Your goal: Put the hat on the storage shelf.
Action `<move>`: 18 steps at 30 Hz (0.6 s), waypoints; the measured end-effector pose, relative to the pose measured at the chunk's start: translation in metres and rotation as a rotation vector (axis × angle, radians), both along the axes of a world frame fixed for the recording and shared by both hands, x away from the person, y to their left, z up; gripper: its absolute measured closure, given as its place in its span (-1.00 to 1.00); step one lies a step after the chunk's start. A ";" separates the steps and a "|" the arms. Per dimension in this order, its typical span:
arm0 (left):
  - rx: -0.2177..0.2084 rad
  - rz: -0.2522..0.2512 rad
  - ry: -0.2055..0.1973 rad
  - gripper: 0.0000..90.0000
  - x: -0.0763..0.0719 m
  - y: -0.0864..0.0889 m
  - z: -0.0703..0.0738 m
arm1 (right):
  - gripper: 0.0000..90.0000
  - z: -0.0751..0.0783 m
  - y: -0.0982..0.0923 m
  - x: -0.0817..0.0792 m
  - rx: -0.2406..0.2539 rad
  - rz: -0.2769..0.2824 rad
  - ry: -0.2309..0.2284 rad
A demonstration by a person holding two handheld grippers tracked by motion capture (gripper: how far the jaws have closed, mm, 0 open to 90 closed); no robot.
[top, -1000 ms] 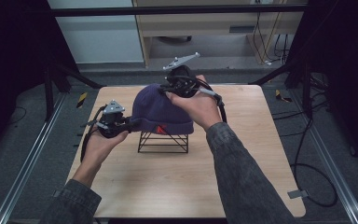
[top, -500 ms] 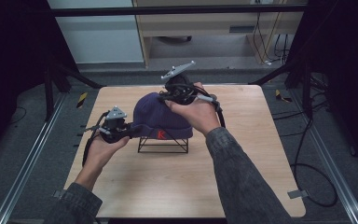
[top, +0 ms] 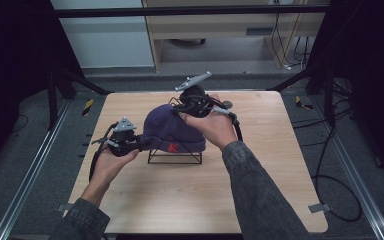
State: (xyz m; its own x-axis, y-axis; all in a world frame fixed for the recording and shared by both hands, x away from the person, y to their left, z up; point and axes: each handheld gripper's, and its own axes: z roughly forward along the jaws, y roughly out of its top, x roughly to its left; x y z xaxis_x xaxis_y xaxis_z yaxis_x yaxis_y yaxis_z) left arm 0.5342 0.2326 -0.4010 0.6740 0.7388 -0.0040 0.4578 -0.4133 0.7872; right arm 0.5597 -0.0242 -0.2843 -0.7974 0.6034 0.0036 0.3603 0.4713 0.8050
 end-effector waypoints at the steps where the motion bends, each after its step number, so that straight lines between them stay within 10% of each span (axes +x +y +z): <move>1: 0.006 -0.002 -0.001 0.53 0.000 0.000 -0.001 | 0.79 -0.002 0.000 0.000 0.000 0.001 0.001; 18: 0.013 -0.004 0.024 0.53 -0.002 0.005 -0.017 | 0.79 -0.019 0.004 -0.002 -0.025 0.015 0.037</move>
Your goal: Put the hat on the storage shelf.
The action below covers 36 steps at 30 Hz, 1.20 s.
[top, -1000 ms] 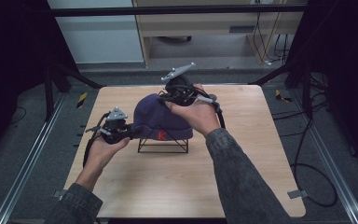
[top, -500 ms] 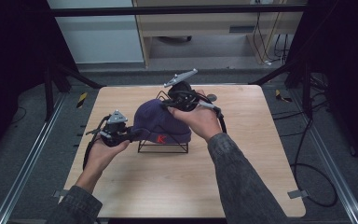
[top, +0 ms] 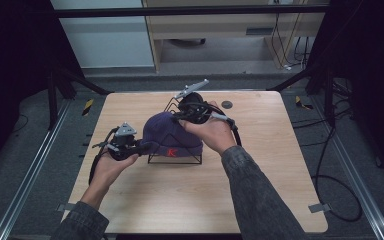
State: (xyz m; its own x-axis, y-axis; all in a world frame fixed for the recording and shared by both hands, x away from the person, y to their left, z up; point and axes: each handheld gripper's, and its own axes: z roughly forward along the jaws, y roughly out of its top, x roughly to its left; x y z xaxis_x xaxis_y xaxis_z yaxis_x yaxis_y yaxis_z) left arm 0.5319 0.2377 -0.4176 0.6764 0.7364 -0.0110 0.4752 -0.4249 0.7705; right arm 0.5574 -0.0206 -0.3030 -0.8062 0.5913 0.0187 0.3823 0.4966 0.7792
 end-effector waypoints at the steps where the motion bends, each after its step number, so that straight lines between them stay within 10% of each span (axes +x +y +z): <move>1: 0.000 0.000 0.001 0.53 0.000 0.000 -0.001 | 0.79 -0.001 0.000 0.000 0.001 0.001 0.000; 36: -0.013 0.009 0.019 0.53 -0.001 0.003 -0.020 | 0.69 -0.008 0.003 -0.002 0.002 -0.001 0.022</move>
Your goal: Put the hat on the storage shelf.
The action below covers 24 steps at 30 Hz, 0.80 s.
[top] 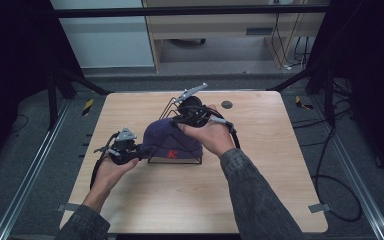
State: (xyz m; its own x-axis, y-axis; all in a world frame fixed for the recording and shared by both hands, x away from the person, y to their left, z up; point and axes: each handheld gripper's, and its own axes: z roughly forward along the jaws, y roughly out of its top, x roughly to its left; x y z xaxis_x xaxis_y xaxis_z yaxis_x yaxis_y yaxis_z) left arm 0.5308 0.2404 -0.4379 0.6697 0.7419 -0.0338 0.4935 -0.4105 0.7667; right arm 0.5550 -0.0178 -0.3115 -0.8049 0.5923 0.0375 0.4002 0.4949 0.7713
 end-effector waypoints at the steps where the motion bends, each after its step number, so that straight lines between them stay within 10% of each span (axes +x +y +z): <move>1: 0.000 0.000 0.001 0.53 0.000 0.000 -0.001 | 0.69 0.000 0.000 0.000 0.002 0.001 0.002; 24: 0.001 0.034 0.007 0.39 0.000 0.006 -0.015 | 0.61 0.019 -0.021 -0.008 0.021 -0.042 -0.039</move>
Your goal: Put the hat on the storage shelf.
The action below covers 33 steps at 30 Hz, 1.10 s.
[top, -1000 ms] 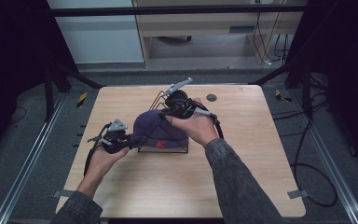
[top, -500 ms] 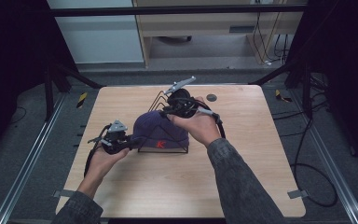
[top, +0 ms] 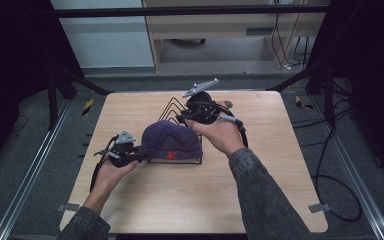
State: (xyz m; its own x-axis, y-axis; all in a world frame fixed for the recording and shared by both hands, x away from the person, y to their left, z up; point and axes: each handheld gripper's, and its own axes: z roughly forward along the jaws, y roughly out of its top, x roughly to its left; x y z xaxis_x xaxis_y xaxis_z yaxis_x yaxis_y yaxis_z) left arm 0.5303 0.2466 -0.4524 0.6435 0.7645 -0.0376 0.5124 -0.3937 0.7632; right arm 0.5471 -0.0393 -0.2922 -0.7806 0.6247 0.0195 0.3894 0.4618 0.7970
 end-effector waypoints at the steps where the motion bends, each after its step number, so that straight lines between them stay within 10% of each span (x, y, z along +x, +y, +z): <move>1: -0.001 0.004 -0.003 0.38 -0.001 0.001 0.001 | 0.60 0.001 -0.001 -0.001 0.001 0.000 -0.004; 17: -0.054 0.166 -0.045 -0.39 -0.029 0.037 0.005 | 0.23 0.010 -0.027 -0.006 0.007 -0.080 -0.036; 33: -0.007 0.244 0.039 -0.84 -0.035 0.057 -0.017 | -0.46 0.023 -0.069 -0.020 0.031 -0.203 -0.112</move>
